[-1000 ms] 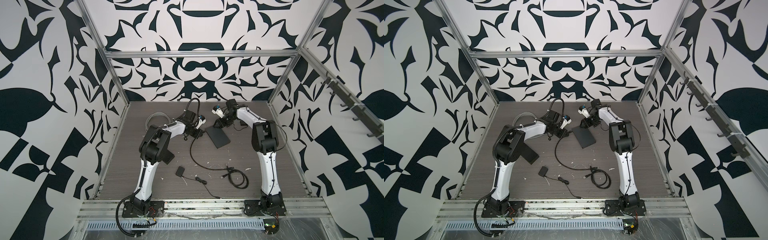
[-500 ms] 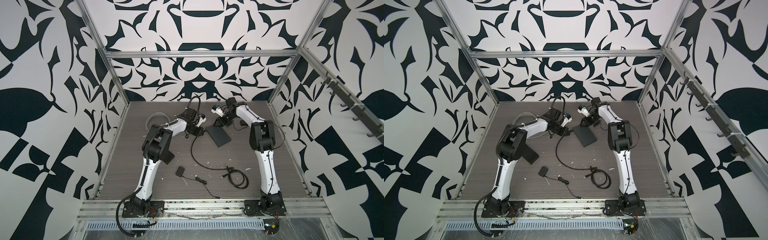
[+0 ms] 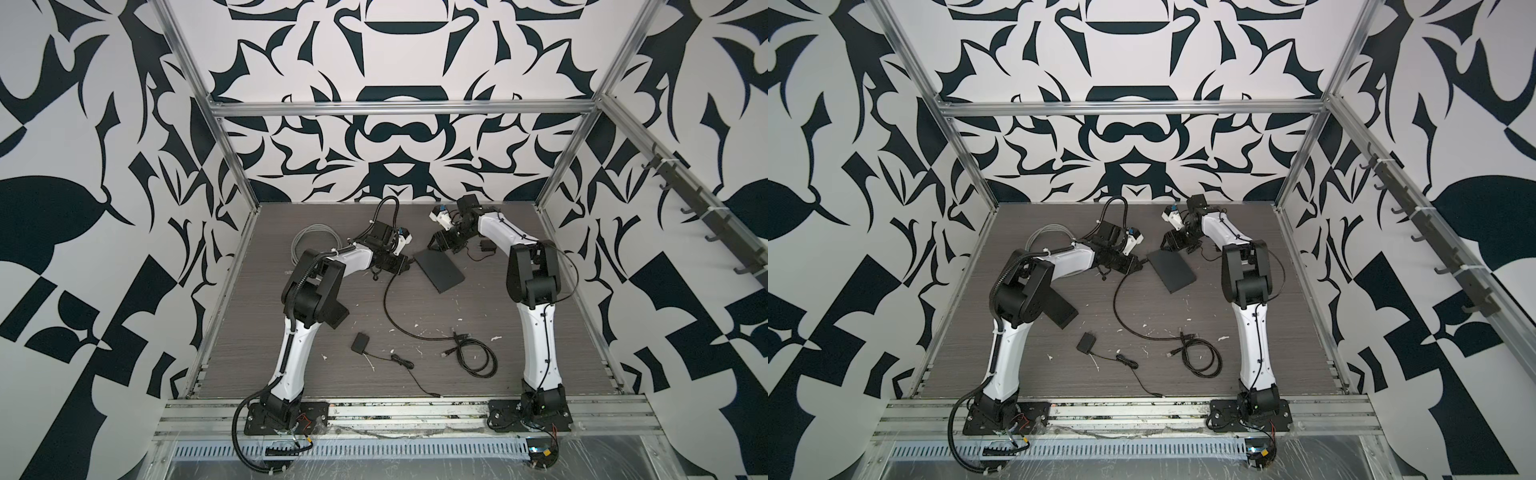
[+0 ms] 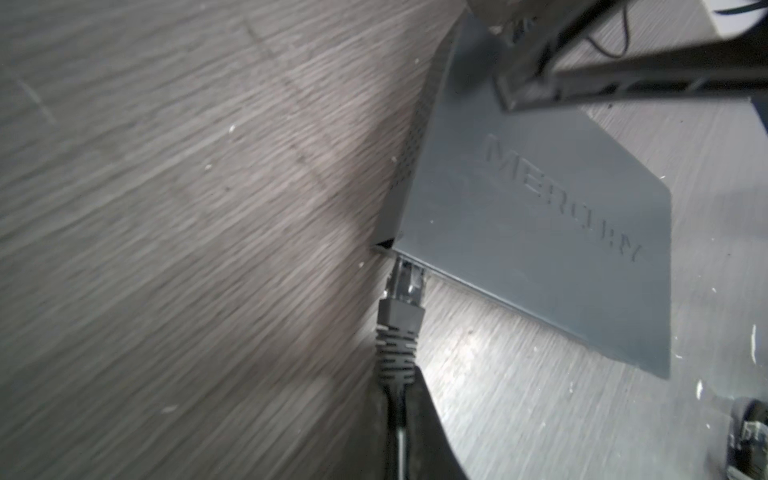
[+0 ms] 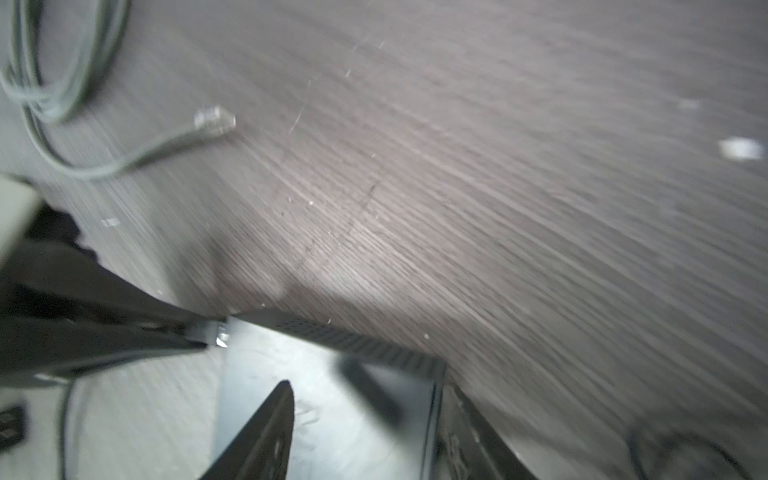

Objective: Insert the plug into the switch port

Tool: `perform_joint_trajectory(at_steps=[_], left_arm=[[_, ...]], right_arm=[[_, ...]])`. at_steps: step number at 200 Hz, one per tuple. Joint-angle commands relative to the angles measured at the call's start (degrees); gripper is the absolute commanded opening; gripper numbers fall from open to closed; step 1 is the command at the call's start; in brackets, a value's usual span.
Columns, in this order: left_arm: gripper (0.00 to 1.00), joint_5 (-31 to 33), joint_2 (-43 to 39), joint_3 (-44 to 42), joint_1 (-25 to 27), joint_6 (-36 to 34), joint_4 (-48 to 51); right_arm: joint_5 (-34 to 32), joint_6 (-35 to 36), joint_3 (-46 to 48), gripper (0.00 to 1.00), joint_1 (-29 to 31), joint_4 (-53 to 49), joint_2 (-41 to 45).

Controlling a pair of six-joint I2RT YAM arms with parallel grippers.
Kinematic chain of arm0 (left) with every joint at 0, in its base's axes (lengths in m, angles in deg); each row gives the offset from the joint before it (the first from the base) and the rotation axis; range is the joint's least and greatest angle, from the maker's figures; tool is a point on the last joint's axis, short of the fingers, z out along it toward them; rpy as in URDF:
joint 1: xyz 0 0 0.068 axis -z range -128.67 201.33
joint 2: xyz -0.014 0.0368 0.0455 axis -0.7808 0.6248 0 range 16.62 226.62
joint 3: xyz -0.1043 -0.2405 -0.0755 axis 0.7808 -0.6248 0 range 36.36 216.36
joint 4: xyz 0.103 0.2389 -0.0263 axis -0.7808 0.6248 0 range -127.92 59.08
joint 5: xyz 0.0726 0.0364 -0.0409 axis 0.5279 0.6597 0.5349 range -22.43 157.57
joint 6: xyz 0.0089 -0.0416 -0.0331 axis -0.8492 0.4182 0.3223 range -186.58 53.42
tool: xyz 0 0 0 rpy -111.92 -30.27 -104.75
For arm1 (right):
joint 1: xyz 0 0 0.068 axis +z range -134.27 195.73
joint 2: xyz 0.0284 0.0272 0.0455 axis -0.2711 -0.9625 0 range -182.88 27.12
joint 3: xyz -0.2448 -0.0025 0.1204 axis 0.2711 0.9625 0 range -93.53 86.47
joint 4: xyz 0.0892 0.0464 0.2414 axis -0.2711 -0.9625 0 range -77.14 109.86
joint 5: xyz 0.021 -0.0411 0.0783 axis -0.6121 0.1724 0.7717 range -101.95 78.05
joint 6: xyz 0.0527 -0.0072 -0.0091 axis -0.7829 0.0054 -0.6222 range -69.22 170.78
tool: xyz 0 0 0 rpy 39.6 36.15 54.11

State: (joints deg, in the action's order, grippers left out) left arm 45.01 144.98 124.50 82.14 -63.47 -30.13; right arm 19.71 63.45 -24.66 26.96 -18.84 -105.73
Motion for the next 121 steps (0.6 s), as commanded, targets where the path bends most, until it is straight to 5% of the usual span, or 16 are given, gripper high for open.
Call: perform_joint_trajectory(at_steps=[1, 76, 121], left_arm=[[0.11, 1.94, 2.24, -3.53, 0.66, 2.37, 0.01], [0.11, 1.17, 1.21, -7.5, 0.66, 4.19, -4.59], [0.13, -0.88, 1.96, -9.85, 0.75, 6.69, -7.89]], right_arm=[[-2.9, -6.07, 1.88, 0.62, -0.08, 0.79, 5.79], [-12.13, -11.35, 11.8, 0.63, -2.08, 3.54, 8.83], [-4.67, -6.24, 9.52, 0.61, -2.7, -0.23, 4.8]])
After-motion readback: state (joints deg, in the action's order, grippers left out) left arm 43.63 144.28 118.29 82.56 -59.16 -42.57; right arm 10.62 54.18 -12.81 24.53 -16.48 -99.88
